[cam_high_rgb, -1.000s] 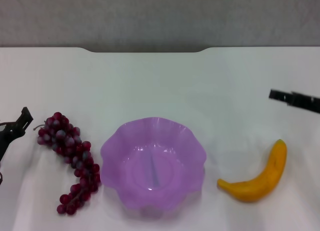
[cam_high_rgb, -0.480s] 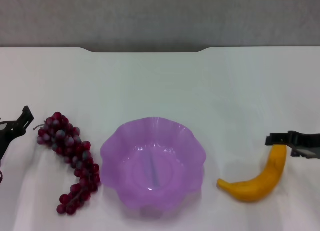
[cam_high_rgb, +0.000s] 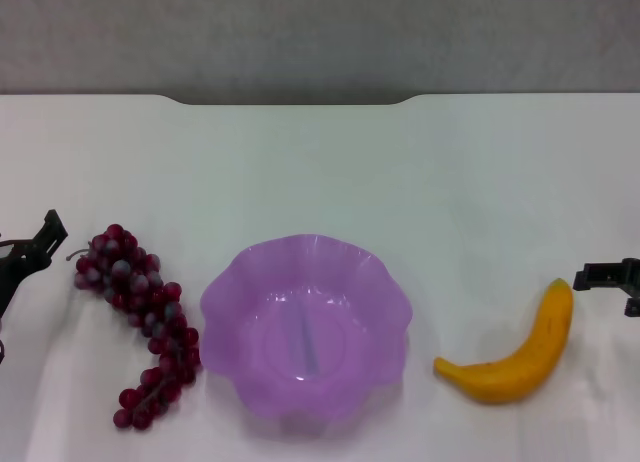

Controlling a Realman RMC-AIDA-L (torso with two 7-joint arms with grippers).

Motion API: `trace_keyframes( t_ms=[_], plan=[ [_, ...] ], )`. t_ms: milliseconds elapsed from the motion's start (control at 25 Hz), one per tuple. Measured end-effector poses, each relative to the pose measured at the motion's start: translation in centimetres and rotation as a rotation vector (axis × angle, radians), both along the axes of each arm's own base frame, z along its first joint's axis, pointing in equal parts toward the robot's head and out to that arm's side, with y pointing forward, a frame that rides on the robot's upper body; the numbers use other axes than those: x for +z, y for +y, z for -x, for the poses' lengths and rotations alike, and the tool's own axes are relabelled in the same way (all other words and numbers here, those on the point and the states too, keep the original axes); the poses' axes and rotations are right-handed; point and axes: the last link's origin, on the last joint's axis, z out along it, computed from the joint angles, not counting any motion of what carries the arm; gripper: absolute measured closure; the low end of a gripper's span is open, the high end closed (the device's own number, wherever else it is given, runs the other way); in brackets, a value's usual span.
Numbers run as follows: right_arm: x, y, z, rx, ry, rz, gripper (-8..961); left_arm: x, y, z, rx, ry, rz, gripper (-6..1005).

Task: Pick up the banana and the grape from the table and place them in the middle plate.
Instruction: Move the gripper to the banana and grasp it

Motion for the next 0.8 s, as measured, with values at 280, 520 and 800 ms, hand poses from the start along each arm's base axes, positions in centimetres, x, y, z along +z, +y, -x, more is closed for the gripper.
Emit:
trace_keyframes(
  t_ms=[280, 520, 800],
  plan=[
    [-0.4, 0.6, 0.0, 0.005, -0.007, 0.003, 86, 0.0, 0.1, -0.1, -0.003, 0.000, -0.001, 114],
    [-2.3, 1.0, -0.2, 0.003, -0.002, 0.061, 94, -0.1, 0.1, -0.1, -0.003, -0.002, 0.000, 114],
    [-3.2, 1.2, -0.5, 0.007, -0.006, 0.074, 104, -0.1, 0.1, -0.2, -0.005, -0.003, 0.001, 114]
  ],
)
